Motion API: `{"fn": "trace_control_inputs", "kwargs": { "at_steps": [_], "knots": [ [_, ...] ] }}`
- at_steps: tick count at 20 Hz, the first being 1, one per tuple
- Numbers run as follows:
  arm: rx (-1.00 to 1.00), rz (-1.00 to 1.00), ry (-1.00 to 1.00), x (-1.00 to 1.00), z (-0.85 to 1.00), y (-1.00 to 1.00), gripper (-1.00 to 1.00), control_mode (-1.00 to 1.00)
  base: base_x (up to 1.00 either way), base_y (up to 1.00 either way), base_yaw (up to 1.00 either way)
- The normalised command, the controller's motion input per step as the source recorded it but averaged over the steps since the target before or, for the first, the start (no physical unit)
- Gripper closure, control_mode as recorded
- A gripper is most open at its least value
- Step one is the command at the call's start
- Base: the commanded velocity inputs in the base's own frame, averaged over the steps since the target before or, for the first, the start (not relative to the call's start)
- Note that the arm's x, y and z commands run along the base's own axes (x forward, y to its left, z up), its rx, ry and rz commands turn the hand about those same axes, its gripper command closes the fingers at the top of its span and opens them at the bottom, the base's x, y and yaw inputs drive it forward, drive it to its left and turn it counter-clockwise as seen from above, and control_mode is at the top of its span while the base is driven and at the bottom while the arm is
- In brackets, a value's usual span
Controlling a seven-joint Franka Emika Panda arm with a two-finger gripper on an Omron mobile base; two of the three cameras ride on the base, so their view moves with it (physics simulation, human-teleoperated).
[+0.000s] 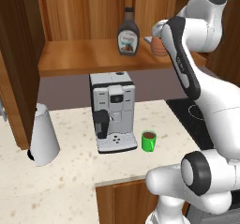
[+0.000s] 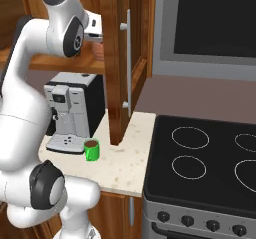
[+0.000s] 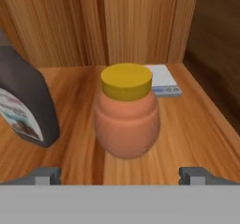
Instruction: Pick the syrup bottle and honey bottle from the cabinet and place them next to the mug.
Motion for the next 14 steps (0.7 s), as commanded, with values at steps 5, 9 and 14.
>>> {"fn": "trace_control_inputs", "kwargs": {
  "at_steps": [5,9,14],
  "knots": [
    [0.0,0.0,0.02,0.48,0.0,0.0,-1.0,-1.0,0.0,0.0,0.0],
    [0.0,0.0,0.0,0.36,-0.02,-0.04,-1.0,-1.0,0.0,0.0,0.0],
    [0.0,0.0,-0.02,0.1,0.0,-0.18,-1.0,-1.0,0.0,0.0,0.0]
  ]
}}
